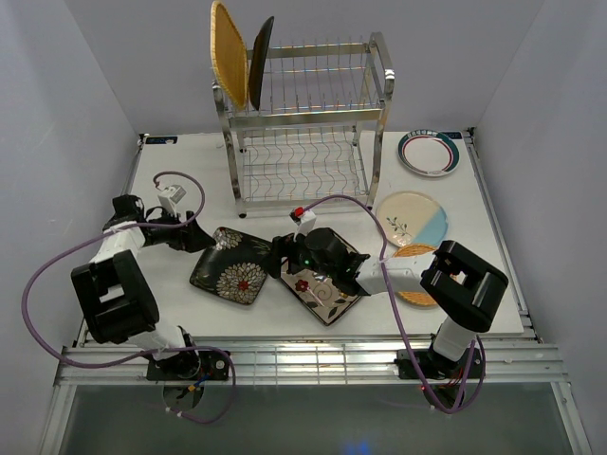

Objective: Load the plates into the dish rack
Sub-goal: Pick up the plate at the center of the board.

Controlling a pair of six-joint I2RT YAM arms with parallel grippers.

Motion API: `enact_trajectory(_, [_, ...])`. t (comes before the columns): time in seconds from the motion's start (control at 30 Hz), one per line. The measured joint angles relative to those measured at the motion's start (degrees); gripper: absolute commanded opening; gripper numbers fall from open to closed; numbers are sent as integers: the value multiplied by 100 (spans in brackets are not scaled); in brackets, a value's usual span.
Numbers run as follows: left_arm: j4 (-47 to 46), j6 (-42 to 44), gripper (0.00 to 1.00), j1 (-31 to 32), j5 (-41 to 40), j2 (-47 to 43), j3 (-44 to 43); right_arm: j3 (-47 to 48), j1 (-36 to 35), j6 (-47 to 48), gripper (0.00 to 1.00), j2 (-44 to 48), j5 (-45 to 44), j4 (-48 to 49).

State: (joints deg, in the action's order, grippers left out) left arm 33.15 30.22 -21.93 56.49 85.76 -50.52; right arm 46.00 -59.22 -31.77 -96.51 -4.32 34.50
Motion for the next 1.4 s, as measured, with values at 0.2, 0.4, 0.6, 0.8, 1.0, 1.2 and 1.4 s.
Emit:
enact_trajectory(0.2, [238,63,98,-9,125,507,-87,0,0,0,89,2,2,20])
enact_trajectory(0.4, [-87,-221,98,-9,-122,568,-85,0,2,4,89,2,13,37])
enact_trajectory(0.6, [-415,-455,98,-9,-404,752,-85,0,2,4,89,2,50,42])
enact_trajectory(0.8, [-518,-577,98,-9,-472,1279,-129,-2,9,11,89,4,57,46])
enact_trajectory(1.0, [-525,-586,98,11,-461,1338,-210,-2,13,24,89,4,66,57])
enact_trajectory(1.2, [-535,-584,97,166,-481,1397,-280,-2,13,26,89,7,66,81])
enact_trajectory(1.4, [-557,-584,95,365,-507,1405,-280,-7,13,26,89,57,63,98])
